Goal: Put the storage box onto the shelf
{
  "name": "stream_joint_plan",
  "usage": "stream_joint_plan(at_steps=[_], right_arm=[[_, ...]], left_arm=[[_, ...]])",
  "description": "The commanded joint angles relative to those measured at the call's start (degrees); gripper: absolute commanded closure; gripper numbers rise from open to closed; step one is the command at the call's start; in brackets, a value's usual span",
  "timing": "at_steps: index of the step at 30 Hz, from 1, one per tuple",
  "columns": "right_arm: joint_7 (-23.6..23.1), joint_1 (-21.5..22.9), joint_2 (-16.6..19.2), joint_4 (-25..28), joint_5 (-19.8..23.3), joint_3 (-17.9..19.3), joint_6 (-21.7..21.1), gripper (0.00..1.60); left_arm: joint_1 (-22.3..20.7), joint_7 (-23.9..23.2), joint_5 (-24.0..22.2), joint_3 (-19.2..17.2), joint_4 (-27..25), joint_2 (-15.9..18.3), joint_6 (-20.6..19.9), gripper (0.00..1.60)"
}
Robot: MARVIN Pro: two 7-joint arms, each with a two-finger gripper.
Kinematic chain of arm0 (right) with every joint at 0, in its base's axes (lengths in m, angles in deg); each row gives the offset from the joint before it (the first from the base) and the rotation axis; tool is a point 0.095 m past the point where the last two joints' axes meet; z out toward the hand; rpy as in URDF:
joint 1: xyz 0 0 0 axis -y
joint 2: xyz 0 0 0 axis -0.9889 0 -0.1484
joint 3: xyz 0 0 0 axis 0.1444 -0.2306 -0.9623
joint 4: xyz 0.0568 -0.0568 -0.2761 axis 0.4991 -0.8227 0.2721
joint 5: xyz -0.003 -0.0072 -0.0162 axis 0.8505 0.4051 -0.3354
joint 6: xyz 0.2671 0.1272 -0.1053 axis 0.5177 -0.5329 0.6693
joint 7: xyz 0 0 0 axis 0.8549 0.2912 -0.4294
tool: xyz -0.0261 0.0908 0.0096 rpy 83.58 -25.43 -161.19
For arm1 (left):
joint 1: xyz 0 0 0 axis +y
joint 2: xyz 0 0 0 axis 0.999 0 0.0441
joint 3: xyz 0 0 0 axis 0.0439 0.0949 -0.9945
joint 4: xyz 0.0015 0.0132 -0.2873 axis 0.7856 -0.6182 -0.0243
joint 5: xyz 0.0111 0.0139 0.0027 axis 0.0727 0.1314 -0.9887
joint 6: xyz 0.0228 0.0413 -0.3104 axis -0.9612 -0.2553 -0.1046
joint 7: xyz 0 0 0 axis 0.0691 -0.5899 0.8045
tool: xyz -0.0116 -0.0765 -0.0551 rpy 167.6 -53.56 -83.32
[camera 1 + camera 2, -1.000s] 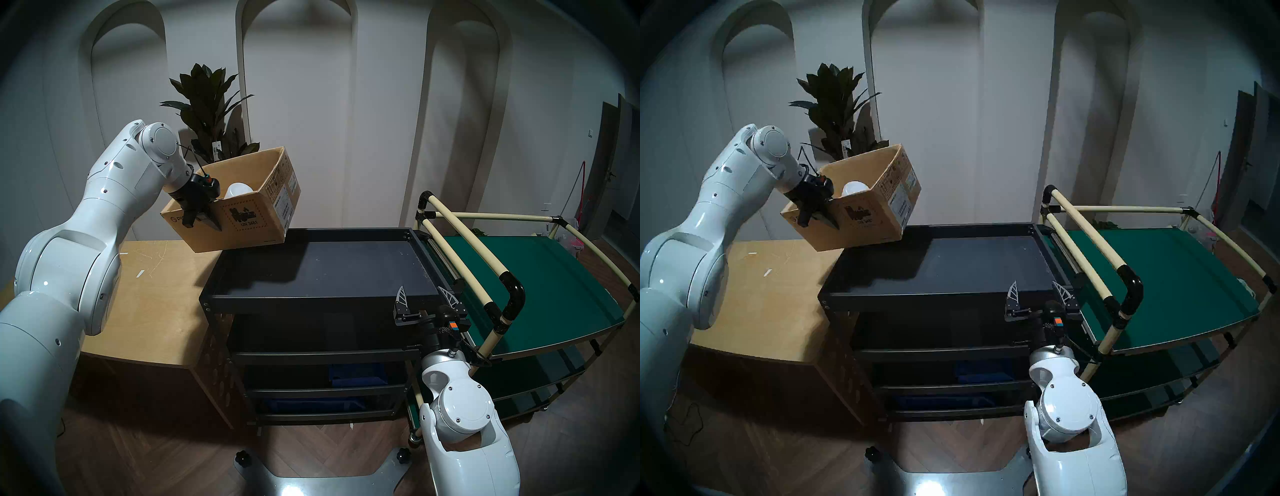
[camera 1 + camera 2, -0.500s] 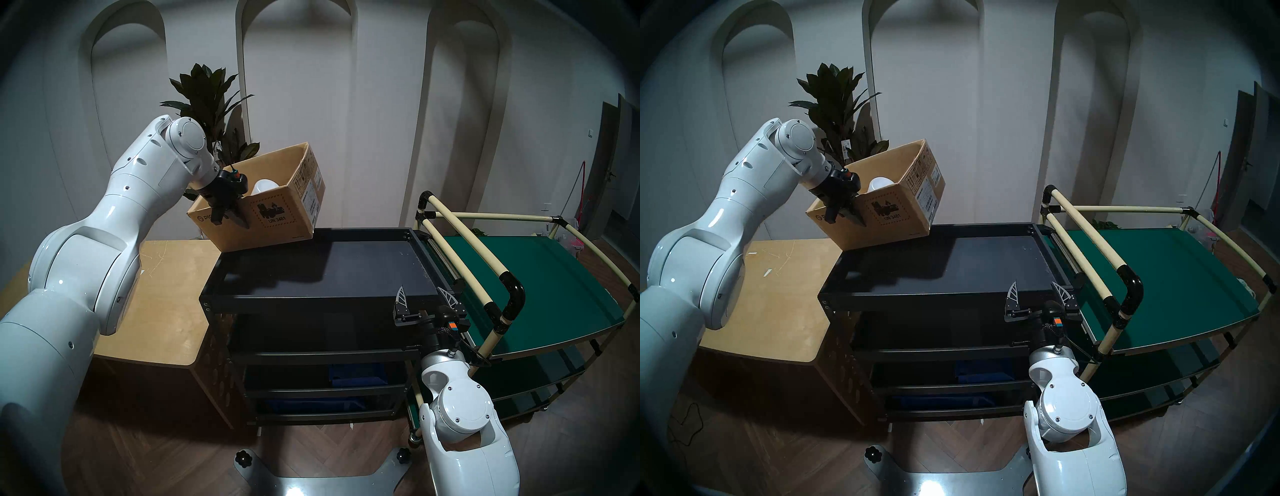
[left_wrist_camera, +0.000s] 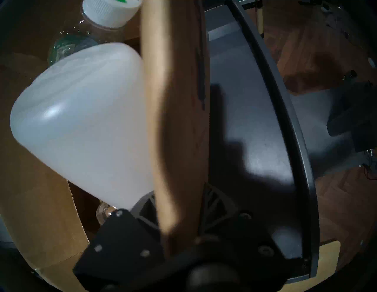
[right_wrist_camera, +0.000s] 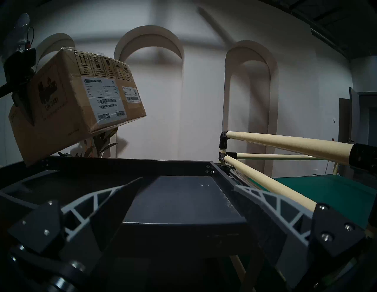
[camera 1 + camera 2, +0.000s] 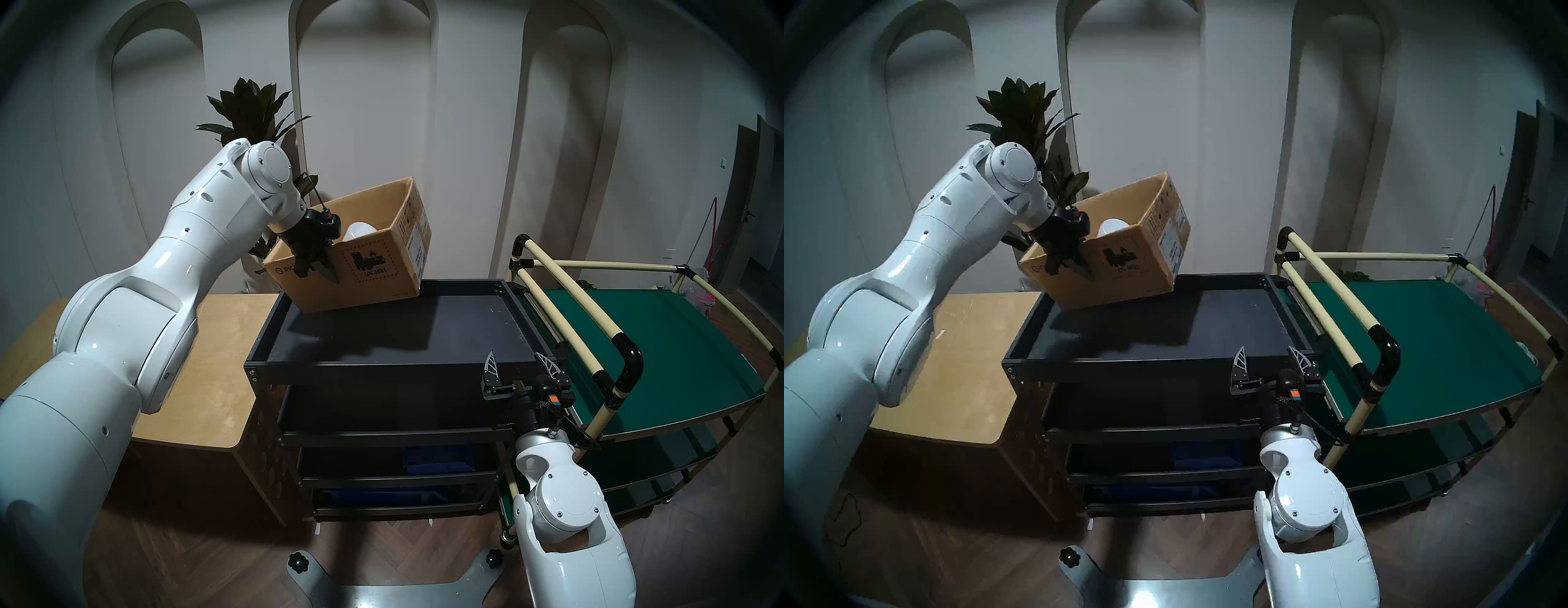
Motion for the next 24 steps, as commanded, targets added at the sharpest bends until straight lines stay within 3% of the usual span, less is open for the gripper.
stream_joint_plan(at_steps=[1,24], right_arm=[[0.06,0.42,-0.05,1.09,0.04,0.04,0.33,0.0],[0.07,0.51,-0.08,1.31,0.03,0.06,0.42,0.0]], left_arm=[[-2.26,0.14,-1.66,1.33,-2.42,-2.04,-2.54,1.6],[-0.24,0.14,-7.95,11.21,-2.78,-4.28,-15.39,1.6]])
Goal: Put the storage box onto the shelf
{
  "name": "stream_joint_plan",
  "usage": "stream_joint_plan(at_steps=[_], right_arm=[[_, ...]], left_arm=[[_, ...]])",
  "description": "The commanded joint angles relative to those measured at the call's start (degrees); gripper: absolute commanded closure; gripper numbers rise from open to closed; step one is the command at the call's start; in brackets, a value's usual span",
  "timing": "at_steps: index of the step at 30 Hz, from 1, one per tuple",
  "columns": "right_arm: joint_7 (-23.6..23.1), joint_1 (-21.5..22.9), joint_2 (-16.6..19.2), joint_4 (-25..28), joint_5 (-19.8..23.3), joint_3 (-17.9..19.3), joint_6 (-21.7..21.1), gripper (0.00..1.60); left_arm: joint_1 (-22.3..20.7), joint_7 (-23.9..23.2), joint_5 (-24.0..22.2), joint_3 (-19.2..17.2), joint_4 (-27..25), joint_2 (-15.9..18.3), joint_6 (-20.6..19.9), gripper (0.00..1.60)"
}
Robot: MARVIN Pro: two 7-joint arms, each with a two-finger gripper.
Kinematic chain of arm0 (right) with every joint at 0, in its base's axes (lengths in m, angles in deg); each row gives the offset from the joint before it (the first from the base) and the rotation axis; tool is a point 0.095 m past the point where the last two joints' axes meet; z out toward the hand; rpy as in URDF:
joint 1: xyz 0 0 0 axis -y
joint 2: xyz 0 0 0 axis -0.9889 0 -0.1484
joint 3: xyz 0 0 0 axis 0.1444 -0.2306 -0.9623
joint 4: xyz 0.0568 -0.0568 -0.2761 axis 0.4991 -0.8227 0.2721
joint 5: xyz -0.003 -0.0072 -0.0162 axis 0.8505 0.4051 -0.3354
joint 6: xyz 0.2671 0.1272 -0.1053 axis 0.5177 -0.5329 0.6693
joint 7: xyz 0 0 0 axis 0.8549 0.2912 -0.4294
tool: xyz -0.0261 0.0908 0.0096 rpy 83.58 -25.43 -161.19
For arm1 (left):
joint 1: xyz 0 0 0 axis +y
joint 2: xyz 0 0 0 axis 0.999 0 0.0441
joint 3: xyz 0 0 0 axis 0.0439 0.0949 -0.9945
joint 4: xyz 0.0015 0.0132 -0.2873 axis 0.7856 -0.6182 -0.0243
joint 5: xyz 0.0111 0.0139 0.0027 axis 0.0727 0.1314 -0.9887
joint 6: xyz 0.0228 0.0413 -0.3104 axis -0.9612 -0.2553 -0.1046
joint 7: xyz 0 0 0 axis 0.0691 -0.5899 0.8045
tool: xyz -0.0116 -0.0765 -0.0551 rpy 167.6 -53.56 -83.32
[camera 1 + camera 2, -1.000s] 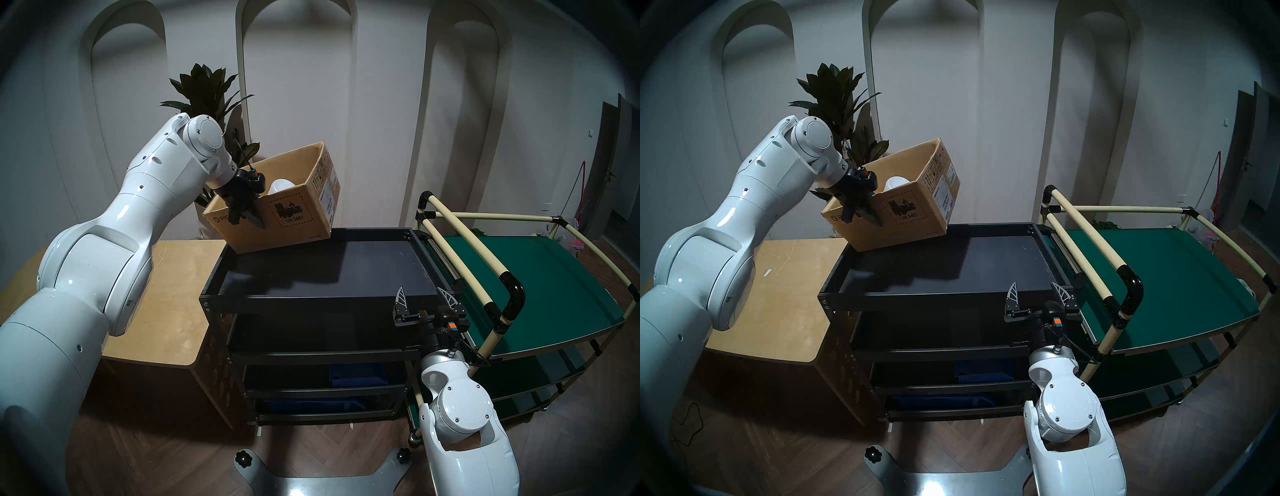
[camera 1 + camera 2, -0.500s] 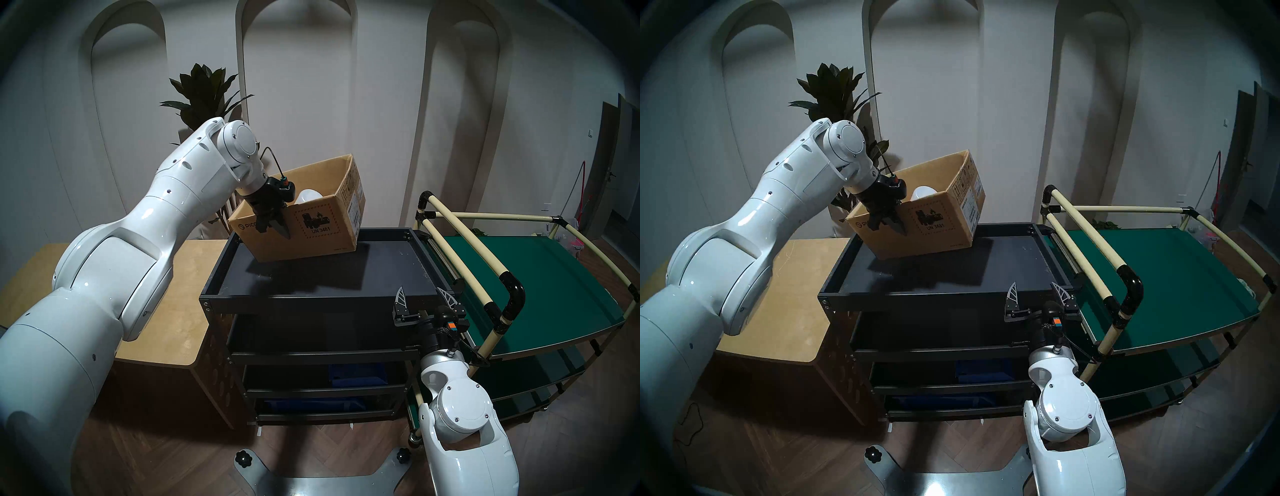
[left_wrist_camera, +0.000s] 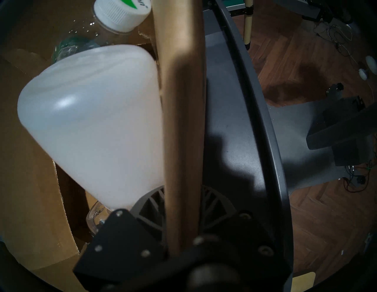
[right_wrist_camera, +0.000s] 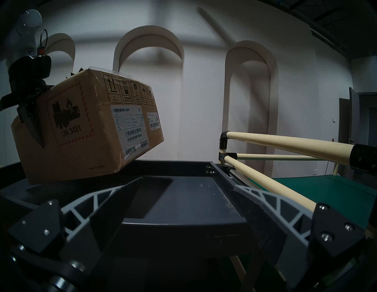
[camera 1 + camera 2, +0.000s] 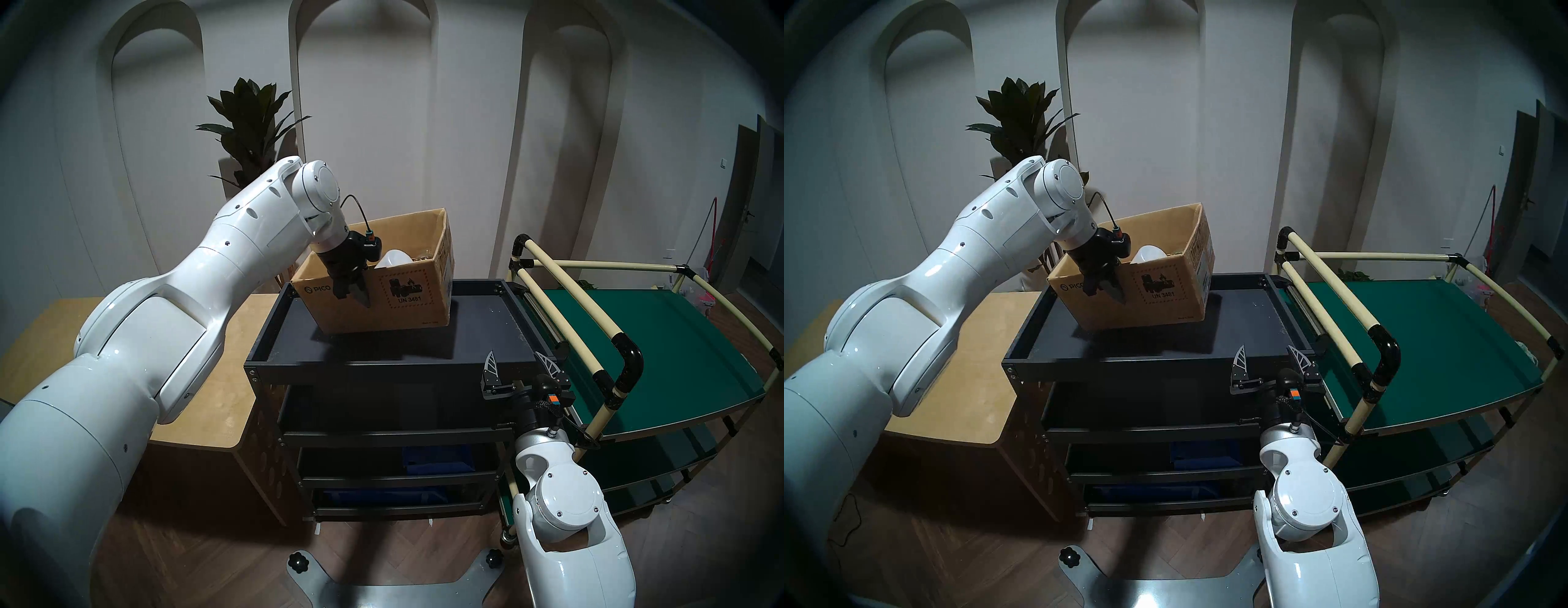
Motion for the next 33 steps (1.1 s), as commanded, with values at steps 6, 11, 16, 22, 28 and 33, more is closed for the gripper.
stream_joint_plan(at_steps=[6,11,16,22,28,33], right_arm=[[0.08,0.32,-0.08,1.46,0.07,0.05,0.42,0.0],[0.08,0.32,-0.08,1.47,0.07,0.05,0.42,0.0],[0.08,0.31,-0.08,1.5,0.06,0.05,0.42,0.0],[0.07,0.32,-0.08,1.45,0.05,0.05,0.41,0.0],[0.07,0.33,-0.09,1.43,0.04,0.06,0.4,0.0],[0.07,0.33,-0.09,1.44,0.04,0.06,0.4,0.0]], left_arm=[[-0.96,0.0,-4.89,3.29,-0.96,-1.83,-6.3,1.6],[-1.19,0.0,-6.23,4.22,-1.24,-2.27,-7.9,1.6],[-1.28,0.0,-8.65,5.83,-1.82,-2.42,-10.91,1.6],[-1.46,0.0,-11.83,7.04,-2.9,-2.44,-13.97,1.6],[-0.76,0.49,-15.2,8.41,-3.96,-2.23,-17.2,1.6],[0.31,2.66,-17.83,9.56,-4.52,-1.95,-19.81,1.6]])
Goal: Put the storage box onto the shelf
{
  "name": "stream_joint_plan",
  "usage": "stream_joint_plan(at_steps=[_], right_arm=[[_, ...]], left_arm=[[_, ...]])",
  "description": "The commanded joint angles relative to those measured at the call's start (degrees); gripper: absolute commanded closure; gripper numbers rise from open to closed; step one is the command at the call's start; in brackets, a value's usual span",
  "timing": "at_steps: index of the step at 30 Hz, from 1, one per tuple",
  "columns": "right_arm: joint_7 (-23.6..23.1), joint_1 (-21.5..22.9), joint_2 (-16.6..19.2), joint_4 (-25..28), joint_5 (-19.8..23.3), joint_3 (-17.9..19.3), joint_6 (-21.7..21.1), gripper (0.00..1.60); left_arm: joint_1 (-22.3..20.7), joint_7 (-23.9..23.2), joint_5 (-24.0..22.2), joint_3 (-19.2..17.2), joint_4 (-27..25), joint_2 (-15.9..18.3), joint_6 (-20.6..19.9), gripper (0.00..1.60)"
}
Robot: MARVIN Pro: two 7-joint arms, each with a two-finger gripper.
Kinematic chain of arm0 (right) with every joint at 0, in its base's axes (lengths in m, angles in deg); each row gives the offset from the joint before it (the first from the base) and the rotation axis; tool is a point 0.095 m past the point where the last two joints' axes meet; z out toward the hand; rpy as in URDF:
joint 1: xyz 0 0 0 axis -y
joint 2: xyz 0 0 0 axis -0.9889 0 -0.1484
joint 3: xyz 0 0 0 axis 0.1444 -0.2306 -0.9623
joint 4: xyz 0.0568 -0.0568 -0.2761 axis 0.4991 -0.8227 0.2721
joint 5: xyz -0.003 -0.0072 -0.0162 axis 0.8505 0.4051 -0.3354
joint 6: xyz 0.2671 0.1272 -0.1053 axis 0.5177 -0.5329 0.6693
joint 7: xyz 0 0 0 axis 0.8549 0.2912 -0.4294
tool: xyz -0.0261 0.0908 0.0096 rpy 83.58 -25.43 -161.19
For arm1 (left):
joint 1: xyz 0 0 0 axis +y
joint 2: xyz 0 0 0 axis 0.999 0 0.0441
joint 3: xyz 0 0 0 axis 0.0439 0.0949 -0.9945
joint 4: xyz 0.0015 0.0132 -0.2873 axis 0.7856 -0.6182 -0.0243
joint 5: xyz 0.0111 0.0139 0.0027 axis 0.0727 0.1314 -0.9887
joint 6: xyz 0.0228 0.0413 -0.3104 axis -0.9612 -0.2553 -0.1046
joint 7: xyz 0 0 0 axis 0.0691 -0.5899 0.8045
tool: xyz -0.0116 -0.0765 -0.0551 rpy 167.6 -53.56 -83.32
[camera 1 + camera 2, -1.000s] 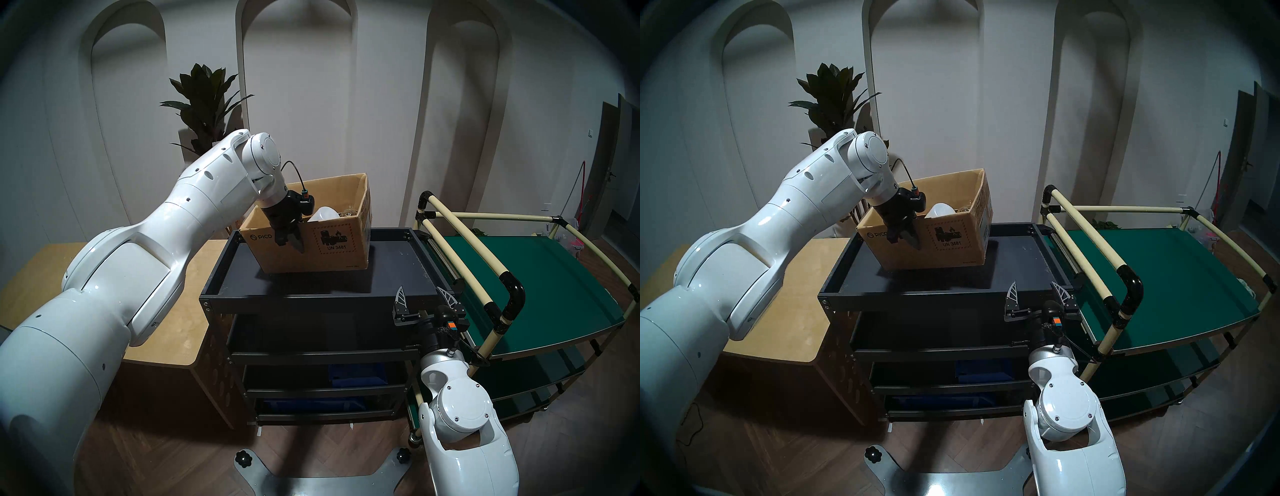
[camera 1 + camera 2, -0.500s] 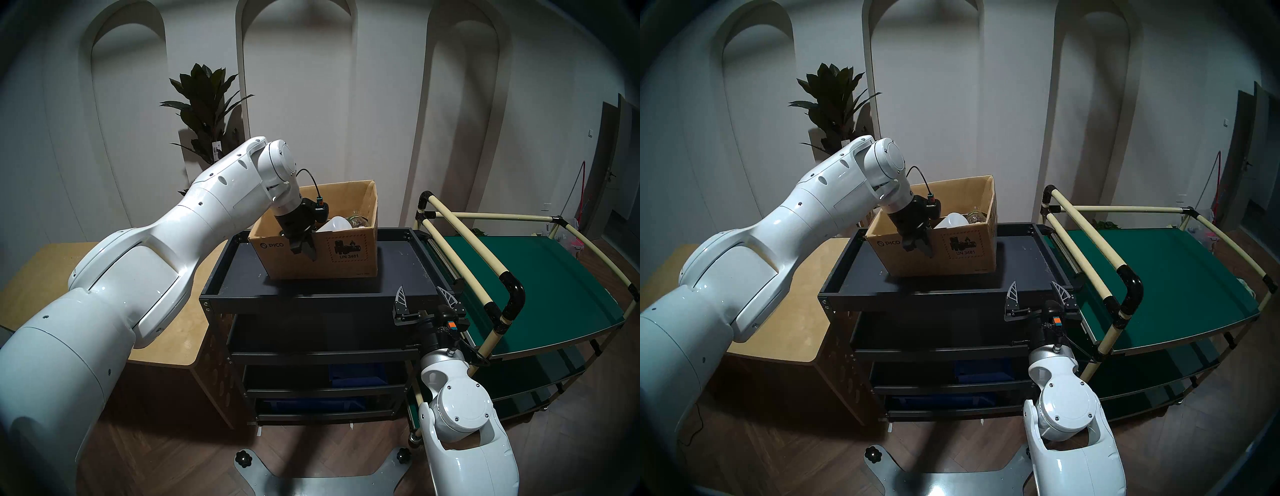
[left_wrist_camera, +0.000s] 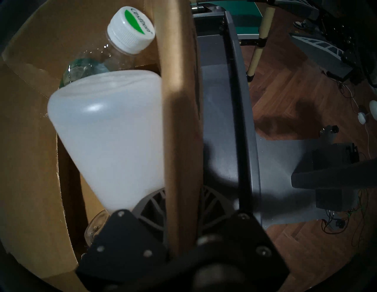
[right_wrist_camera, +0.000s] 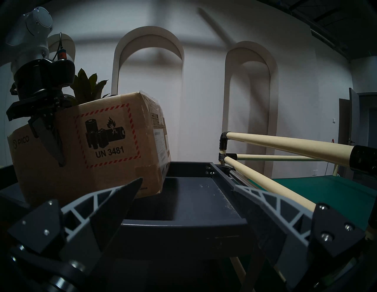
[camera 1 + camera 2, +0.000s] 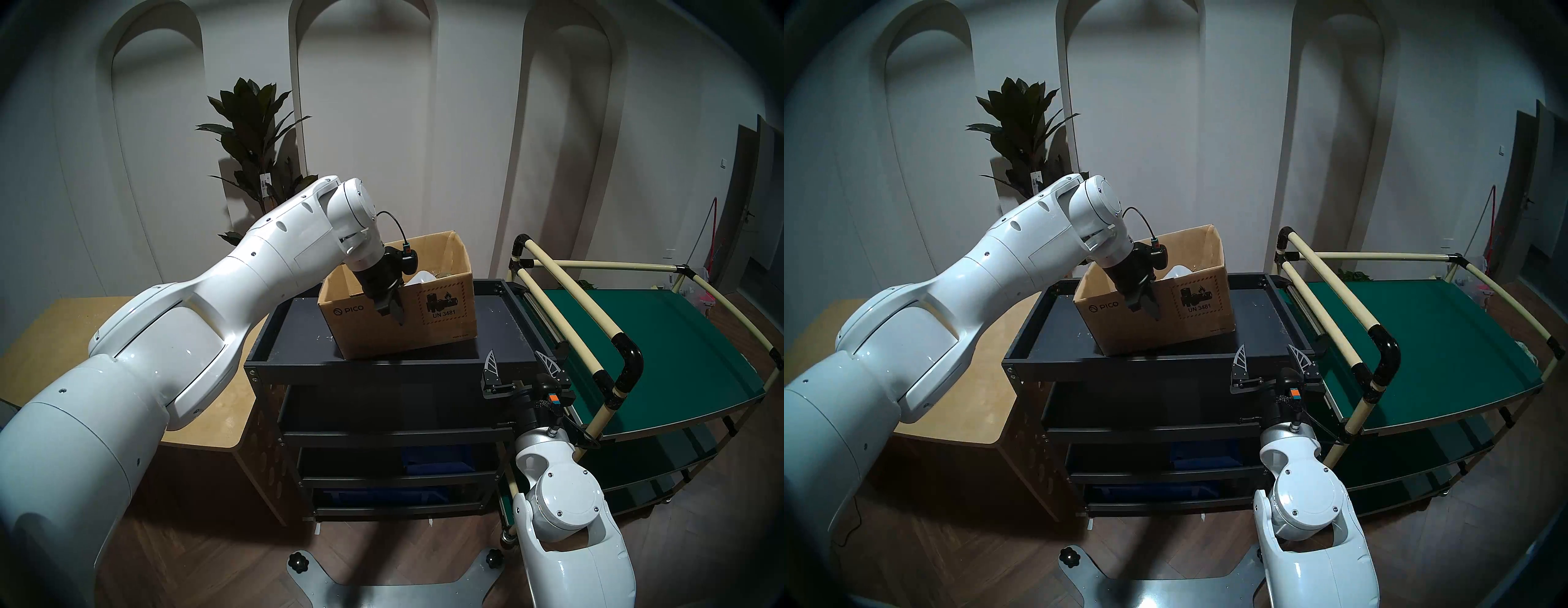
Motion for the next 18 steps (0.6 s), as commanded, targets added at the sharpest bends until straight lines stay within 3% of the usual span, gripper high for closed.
stream_joint_plan(at_steps=[1,18], right_arm=[[0.08,0.28,-0.07,1.35,0.07,0.05,0.4,0.0],[0.07,0.33,-0.07,1.2,0.04,0.04,0.37,0.0]], left_arm=[[-0.21,-6.03,-4.41,0.62,-1.73,0.23,-3.32,1.6],[1.28,3.8,-13.16,4.54,-6.97,0.67,-11.54,1.6]])
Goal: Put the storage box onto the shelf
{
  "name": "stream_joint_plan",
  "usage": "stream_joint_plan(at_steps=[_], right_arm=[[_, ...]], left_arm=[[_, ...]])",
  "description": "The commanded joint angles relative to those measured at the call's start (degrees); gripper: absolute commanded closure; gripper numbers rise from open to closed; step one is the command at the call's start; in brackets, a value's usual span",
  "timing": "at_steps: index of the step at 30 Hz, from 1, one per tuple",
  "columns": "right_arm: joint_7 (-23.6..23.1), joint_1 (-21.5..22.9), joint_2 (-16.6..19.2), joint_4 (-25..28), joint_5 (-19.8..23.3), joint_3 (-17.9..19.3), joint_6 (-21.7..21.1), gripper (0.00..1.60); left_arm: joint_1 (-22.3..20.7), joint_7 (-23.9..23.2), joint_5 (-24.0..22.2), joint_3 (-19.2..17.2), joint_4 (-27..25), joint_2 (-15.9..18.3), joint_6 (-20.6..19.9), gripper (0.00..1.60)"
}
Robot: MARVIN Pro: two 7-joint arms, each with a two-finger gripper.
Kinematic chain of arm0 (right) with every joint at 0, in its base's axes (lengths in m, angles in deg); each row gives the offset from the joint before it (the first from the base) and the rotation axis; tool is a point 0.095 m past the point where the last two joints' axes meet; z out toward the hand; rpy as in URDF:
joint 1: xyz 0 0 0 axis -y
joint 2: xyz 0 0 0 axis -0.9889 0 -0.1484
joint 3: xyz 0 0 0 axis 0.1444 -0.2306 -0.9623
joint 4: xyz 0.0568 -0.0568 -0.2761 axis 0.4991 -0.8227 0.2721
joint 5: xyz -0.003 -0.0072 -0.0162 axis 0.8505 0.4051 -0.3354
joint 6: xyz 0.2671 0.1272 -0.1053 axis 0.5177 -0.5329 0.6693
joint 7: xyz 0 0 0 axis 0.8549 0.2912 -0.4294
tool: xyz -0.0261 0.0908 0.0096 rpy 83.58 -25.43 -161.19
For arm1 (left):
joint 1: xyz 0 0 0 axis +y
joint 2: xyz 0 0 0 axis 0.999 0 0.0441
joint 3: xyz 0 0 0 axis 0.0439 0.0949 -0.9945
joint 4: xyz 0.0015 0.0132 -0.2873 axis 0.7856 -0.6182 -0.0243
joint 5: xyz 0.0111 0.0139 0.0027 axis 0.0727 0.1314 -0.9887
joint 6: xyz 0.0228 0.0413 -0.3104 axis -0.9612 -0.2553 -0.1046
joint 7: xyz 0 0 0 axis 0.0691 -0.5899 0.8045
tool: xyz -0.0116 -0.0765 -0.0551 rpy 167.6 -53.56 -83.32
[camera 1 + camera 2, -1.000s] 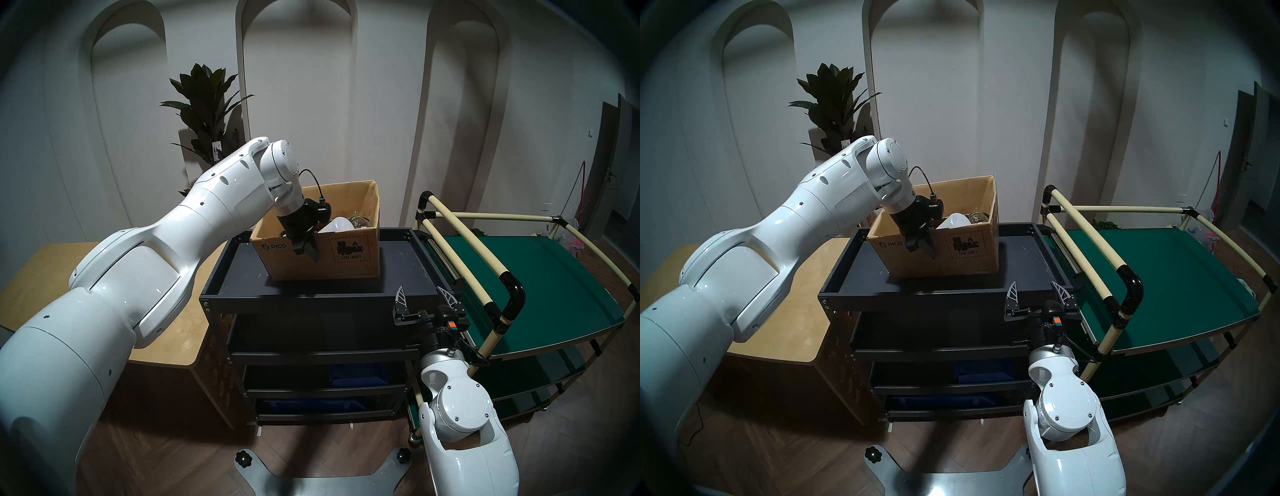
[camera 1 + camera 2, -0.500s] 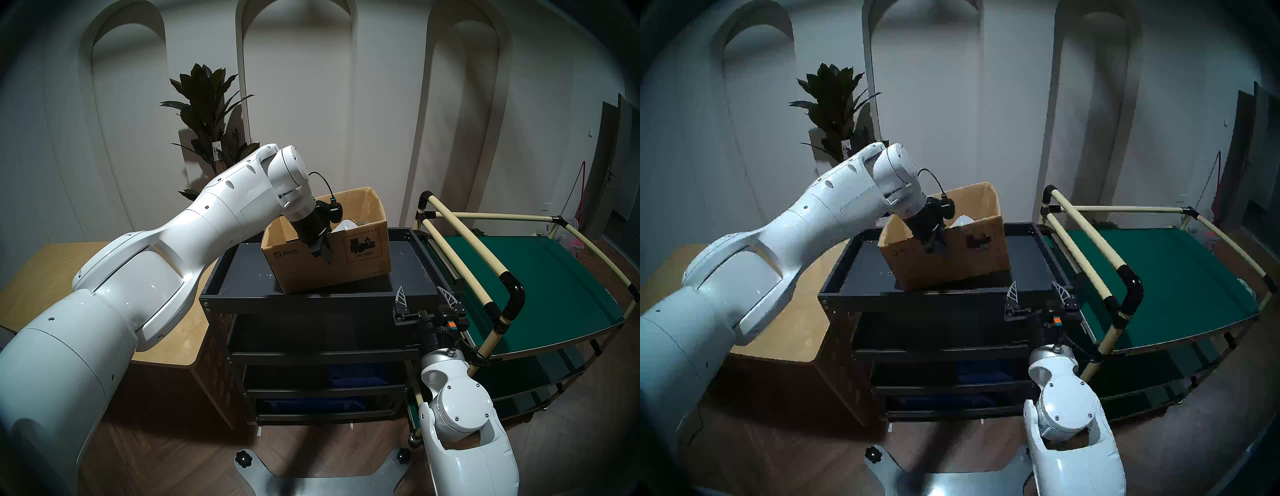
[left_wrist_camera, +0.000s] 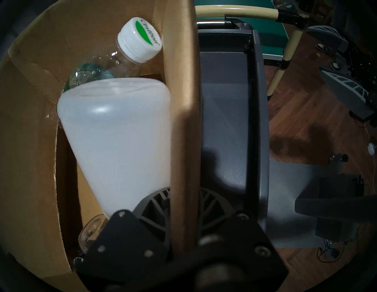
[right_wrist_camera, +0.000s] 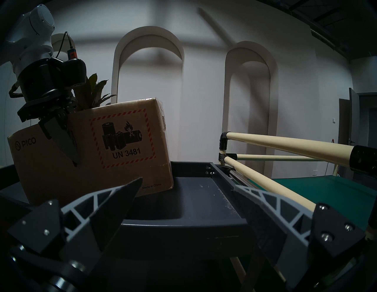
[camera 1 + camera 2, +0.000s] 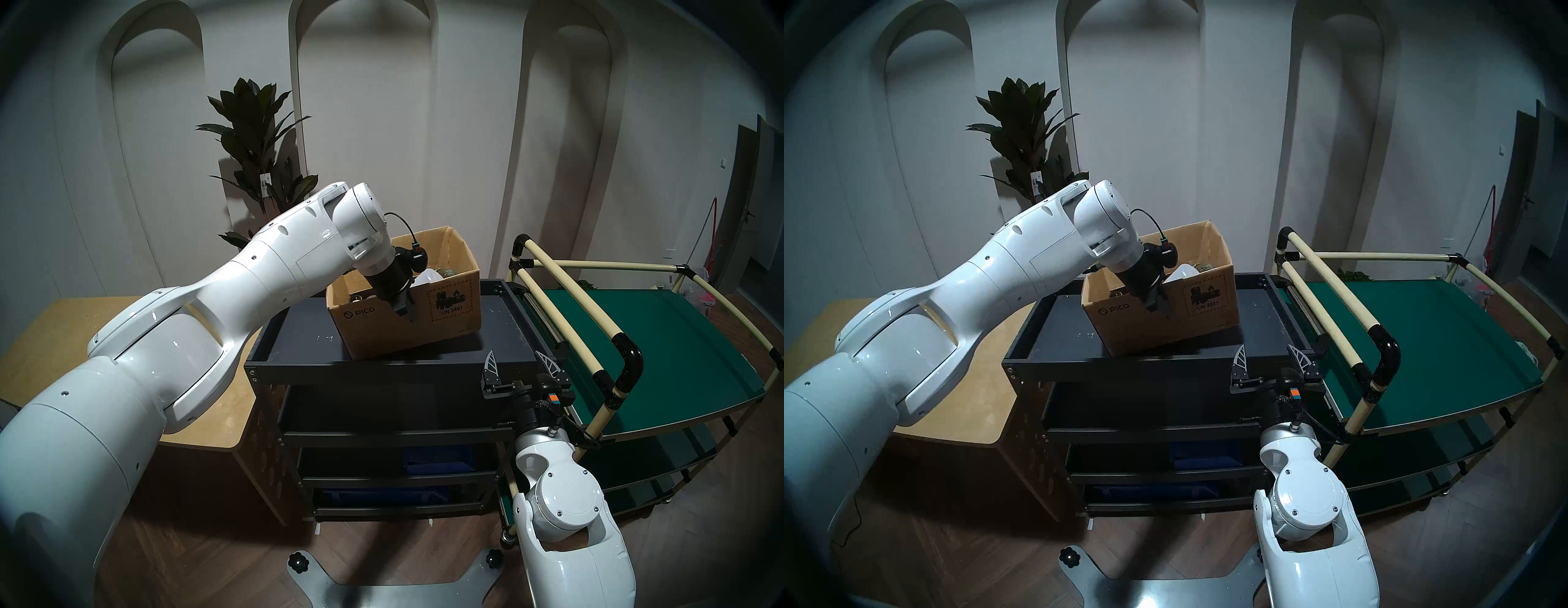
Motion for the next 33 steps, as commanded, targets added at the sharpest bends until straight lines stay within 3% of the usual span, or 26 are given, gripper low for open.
stream_joint_plan(at_steps=[1,10,13,16,18,33], right_arm=[[0.07,0.32,-0.07,1.21,0.06,0.04,0.36,0.0],[0.07,0.34,-0.06,1.12,0.04,0.04,0.35,0.0],[0.06,0.36,-0.06,1.05,0.03,0.04,0.33,0.0],[0.06,0.37,-0.06,1.01,0.02,0.04,0.33,0.0],[0.06,0.38,-0.06,0.97,0.01,0.04,0.32,0.0],[0.03,0.48,-0.05,0.52,-0.04,0.03,0.3,0.0]], left_arm=[[0.5,-5.61,-4.86,0.87,-3.14,-0.18,-2.7,1.6],[-0.32,-2.67,-8.77,1.87,-6.65,1.69,-6.48,1.6],[-0.29,0.34,-10.93,2.32,-8.58,3.05,-8.06,1.6],[-0.2,-0.86,-12.05,2.78,-9.65,3.99,-8.94,1.6],[0.07,1.64,-13.38,3.19,-10.81,4.9,-9.77,1.6],[1.31,5.47,-17.53,9.71,-19.72,12.04,-11.73,1.6]])
